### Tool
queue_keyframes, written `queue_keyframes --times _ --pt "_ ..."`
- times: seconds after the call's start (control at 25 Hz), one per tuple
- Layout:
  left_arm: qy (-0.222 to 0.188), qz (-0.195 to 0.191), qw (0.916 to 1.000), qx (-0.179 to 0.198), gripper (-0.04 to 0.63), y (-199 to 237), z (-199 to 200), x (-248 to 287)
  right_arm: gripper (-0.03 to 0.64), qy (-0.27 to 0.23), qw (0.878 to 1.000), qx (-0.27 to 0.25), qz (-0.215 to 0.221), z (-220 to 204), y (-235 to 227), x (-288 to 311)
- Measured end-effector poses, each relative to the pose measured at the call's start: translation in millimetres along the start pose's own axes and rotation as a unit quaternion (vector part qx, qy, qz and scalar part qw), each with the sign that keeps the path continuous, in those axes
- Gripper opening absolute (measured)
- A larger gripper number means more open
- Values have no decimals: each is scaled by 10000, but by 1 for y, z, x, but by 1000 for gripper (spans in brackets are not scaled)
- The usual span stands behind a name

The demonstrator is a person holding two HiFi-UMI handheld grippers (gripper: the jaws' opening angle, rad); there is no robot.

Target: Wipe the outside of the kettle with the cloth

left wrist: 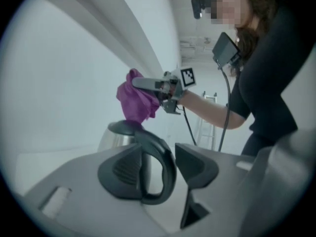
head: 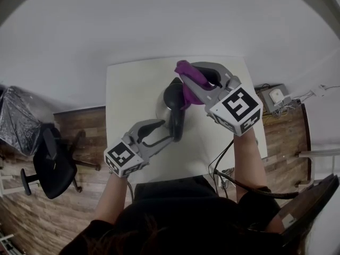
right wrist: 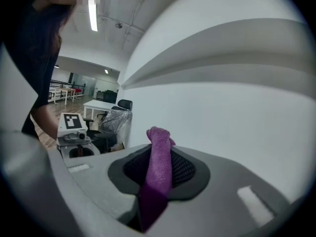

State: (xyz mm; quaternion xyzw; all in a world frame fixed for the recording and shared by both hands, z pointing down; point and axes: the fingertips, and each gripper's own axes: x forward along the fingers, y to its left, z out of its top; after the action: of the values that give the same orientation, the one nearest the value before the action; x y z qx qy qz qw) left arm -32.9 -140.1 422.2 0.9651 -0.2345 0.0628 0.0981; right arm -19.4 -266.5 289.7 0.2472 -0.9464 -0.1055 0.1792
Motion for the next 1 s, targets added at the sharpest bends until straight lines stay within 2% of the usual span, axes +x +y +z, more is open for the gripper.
queue_keyframes --times 0.12,0.24,0.32,0.4,0.52,0.6,0.68,0.76,0.8,0.96,1.0 --pt "-556 239 9980 190 220 15 40 -9 81 -457 9979 102 450 25 22 -10" --pt "-1084 310 9933 261 334 33 76 -13 81 -1022 9883 411 1058 55 48 -20" --pt "-1325 111 9907 278 400 33 93 -16 81 -1404 9784 537 1420 79 65 -29" --pt "-1519 -279 9877 253 439 23 107 -14 81 -1583 9727 501 1621 91 72 -34" --pt "-1730 -894 9808 91 449 -1 121 -5 81 -1484 9734 433 1690 85 74 -31" --pt "-1758 -1043 9789 41 449 -9 123 4 81 -1361 9757 465 1653 75 75 -26" --pt "-1738 -1035 9793 46 448 -9 122 11 81 -1240 9782 461 1602 65 76 -20" --pt "-1725 -992 9800 95 430 -6 122 12 81 -1116 9801 430 1584 57 79 -13" --pt "-1702 -946 9807 159 392 -3 122 12 82 -1098 9797 465 1611 55 81 -10" --pt "-1609 -562 9845 406 151 11 120 8 84 -1237 9733 731 1788 57 86 -10" --pt "-1604 -474 9850 417 137 14 120 7 84 -1249 9731 725 1797 57 87 -10"
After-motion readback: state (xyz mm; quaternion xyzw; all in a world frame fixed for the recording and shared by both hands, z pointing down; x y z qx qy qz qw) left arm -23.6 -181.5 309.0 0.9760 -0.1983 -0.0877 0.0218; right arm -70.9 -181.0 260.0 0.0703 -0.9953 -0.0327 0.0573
